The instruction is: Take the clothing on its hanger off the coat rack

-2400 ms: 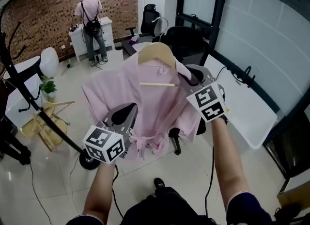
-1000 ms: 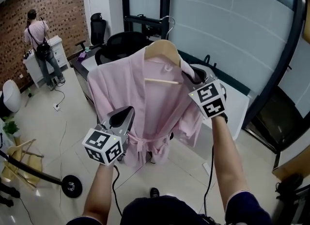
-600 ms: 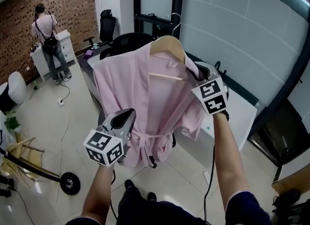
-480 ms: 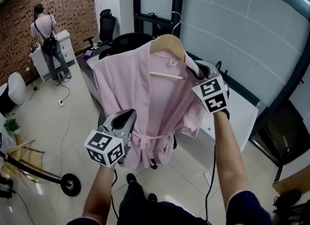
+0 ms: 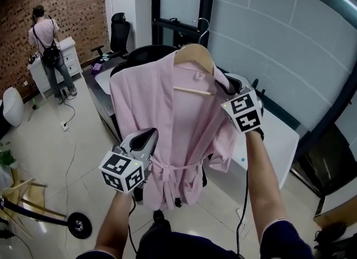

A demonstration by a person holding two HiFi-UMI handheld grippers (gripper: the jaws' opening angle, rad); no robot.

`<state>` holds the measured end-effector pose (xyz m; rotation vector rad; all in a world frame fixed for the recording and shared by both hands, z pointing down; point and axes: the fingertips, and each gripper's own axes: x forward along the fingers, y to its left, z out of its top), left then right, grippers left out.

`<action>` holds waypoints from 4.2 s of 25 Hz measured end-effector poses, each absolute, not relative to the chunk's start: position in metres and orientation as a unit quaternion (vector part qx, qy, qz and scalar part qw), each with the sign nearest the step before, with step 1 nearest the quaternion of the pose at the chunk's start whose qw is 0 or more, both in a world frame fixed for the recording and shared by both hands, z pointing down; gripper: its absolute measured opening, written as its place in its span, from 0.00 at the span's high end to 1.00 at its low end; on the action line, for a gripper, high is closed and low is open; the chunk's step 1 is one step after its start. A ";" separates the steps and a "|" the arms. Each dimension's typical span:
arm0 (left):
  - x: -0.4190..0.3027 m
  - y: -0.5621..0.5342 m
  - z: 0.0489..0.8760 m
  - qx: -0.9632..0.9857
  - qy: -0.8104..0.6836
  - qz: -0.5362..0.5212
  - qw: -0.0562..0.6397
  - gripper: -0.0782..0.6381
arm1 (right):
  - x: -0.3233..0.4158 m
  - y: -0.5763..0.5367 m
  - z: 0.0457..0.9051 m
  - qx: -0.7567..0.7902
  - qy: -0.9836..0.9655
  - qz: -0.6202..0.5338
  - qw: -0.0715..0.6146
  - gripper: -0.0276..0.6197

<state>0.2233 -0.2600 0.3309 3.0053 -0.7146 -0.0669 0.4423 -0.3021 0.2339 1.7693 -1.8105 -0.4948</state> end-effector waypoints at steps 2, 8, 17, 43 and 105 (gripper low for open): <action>0.220 -0.284 0.329 0.973 -0.229 -0.020 0.028 0.88 | 0.439 -0.327 0.232 0.660 -0.673 -0.184 0.281 0.79; 0.209 -0.350 0.334 0.974 -0.223 -0.016 0.034 0.88 | 0.430 -0.397 0.236 0.663 -0.667 -0.180 0.287 0.79; 0.207 -0.417 0.345 0.972 -0.230 -0.014 0.049 0.88 | 0.438 -0.465 0.234 0.668 -0.657 -0.185 0.294 0.79; 0.199 -0.433 0.434 0.940 -0.310 0.047 0.134 0.88 | 0.430 -0.482 0.367 0.615 -0.700 -0.149 0.331 0.80; 0.185 -0.343 0.689 0.877 -0.336 0.137 0.315 0.88 | 0.359 -0.401 0.853 0.488 -0.725 0.289 0.389 0.57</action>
